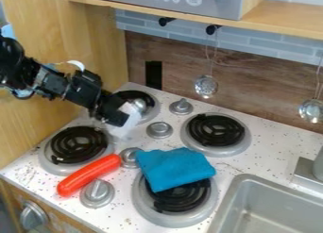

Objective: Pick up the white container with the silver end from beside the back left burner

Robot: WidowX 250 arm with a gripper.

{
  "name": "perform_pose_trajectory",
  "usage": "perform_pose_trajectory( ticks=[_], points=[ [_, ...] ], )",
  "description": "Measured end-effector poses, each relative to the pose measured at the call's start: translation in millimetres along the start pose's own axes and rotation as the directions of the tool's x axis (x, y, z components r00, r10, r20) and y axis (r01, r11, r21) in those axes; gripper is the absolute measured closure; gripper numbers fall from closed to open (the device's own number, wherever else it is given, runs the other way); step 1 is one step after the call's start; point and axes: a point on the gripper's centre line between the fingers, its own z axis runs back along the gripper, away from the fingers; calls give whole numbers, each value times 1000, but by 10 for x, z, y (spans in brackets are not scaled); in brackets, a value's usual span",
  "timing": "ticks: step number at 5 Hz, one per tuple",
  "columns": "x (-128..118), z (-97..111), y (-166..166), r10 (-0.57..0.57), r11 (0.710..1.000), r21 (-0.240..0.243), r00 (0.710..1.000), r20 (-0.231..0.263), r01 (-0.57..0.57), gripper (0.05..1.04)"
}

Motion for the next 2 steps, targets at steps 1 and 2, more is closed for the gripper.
perform_pose_trajectory(
  ticks=[1,2],
  points=[
    [105,-224,-49,-14,999,-43,1000,25,15,419],
    [121,-395,-15,-7,998,-64,998,59,11,419]
  ],
)
